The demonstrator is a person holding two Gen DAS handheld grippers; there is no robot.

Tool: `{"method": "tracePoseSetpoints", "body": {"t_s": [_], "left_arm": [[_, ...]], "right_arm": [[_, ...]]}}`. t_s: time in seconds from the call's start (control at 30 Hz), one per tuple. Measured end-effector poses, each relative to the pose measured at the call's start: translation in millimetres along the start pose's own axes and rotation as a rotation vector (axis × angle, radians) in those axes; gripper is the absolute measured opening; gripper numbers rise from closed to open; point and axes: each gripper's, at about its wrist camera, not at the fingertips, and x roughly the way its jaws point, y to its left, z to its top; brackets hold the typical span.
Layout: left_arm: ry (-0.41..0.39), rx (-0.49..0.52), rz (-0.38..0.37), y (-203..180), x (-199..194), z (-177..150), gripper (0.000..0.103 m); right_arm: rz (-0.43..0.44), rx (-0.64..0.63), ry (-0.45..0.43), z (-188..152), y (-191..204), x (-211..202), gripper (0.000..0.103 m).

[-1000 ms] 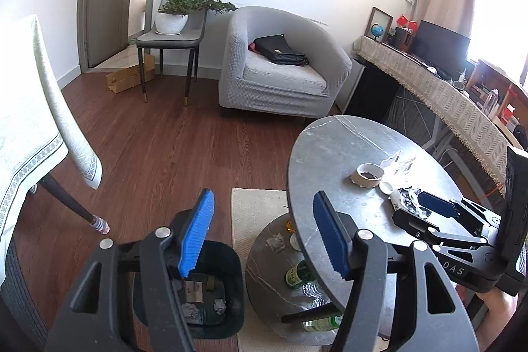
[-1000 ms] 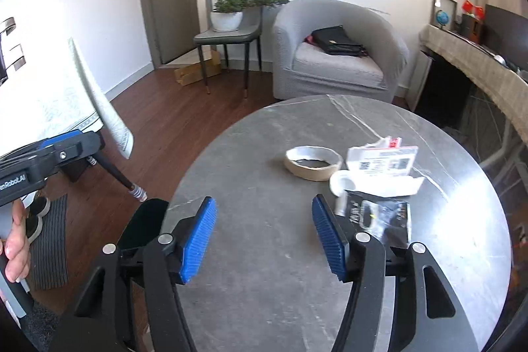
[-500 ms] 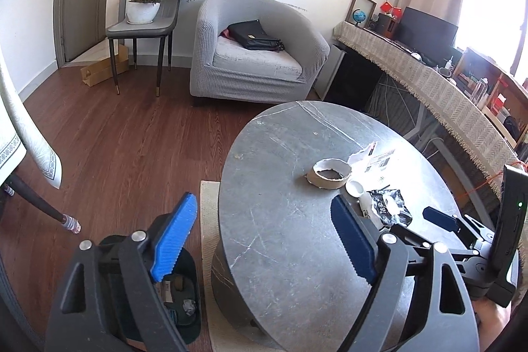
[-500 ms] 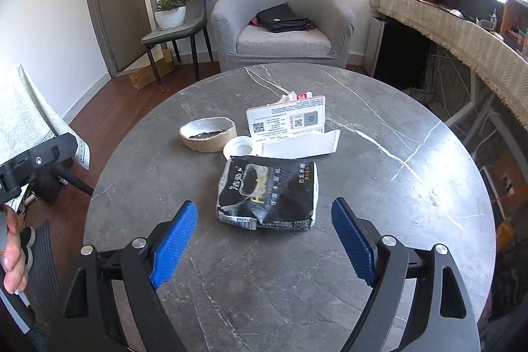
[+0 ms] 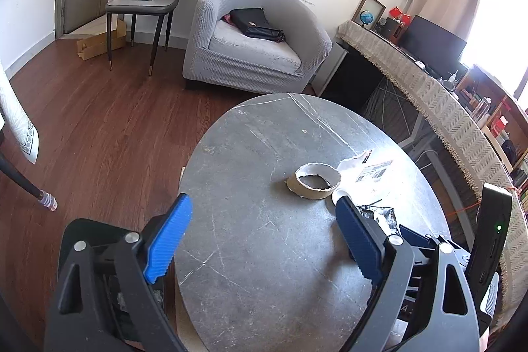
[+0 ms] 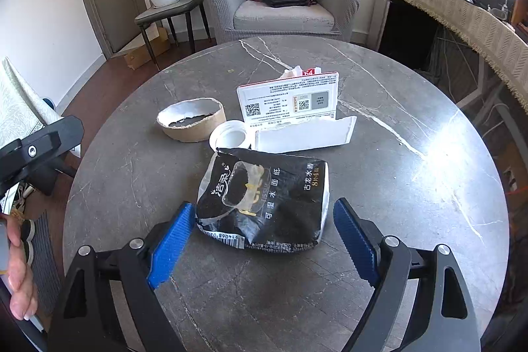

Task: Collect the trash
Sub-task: 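Grasp the black snack bag with the right tool while the left tool grasps the brown tape roll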

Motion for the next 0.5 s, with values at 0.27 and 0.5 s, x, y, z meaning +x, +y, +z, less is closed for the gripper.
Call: {"method": "tracePoseSetpoints", "body": {"t_s": [0.27, 0.5], "left_arm": [[0.022, 0.025, 0.01, -15.3, 13.6, -0.9, 0.091], [0.03, 0.047, 0.01, -37.7, 25.5, -1.2, 0.091]], "right_arm": [[-0.017, -0.01, -0.016, 3.1, -4.3, 4.2, 0.078], [0.001, -0.005, -0.037, 0.6, -27.8, -1.8, 0.072]]}}
